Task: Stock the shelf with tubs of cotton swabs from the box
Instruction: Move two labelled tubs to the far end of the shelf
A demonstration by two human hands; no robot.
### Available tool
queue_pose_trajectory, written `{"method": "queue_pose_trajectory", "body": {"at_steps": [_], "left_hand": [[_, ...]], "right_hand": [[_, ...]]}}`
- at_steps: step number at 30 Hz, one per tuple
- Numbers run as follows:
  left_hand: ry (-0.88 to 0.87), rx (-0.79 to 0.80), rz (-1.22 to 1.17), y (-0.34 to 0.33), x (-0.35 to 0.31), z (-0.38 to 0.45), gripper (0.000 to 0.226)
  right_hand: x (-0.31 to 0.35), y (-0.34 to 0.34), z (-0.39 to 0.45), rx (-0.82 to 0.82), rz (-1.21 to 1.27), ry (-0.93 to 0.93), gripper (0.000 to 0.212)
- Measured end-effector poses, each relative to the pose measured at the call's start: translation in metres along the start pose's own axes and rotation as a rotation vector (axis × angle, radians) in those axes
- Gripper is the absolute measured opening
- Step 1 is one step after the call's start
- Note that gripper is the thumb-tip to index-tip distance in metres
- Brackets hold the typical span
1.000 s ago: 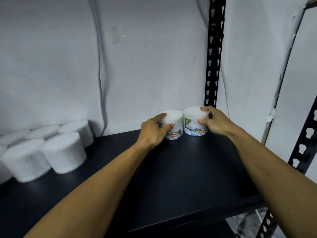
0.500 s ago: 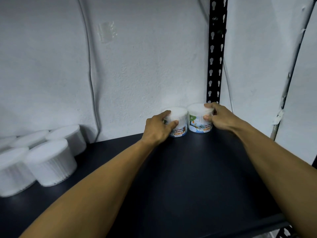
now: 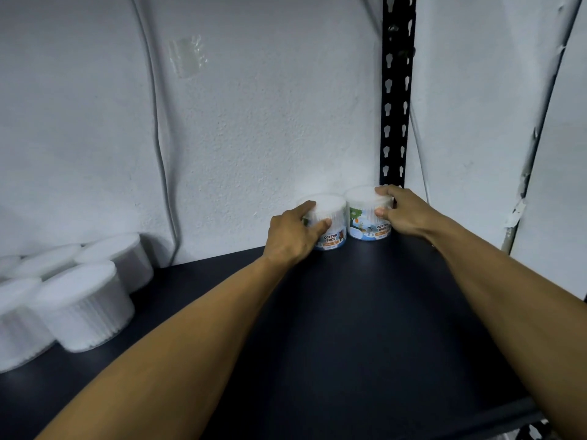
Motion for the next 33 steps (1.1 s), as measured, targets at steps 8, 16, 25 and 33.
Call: {"method": "queue_pose_trajectory", "body": {"at_steps": [8,16,25,33], "left_hand": [[-0.007,-0.041,-0.022,0.0007,0.0033,-0.001,0.059],[-0.024,-0.041,-0.004,-0.0002,0.0035,-0.0026,0.059],[-0.044,-0.028,0.094,-0.0009,0.0065,0.0008,0.065],[-0.054,-0.043,0.131,0.0003,0.0041,0.0022,0.064]], "right_hand": [[0.0,-0.0019,0.0039,0.013,-0.013,0.006,0.053],[-0.0001,-0.0034,0.0058,0.028,-0.011,0.028,0.054],[-0.0046,-0.0023,0.0063,0.029,0.073,0.009,0.061],[-0.0059,-0.0037,0.0045,-0.001,0.113,0.007,0.061]]}}
Point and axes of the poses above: each hand's wrist, its own z-axis towards the middle knuckle, its own y-axis out of the back of the hand, x = y × z, the point moved 8 cm from there along z, towards the middle knuckle, and after that the axes turned 1 degree about -z, right-handed, at the moved point
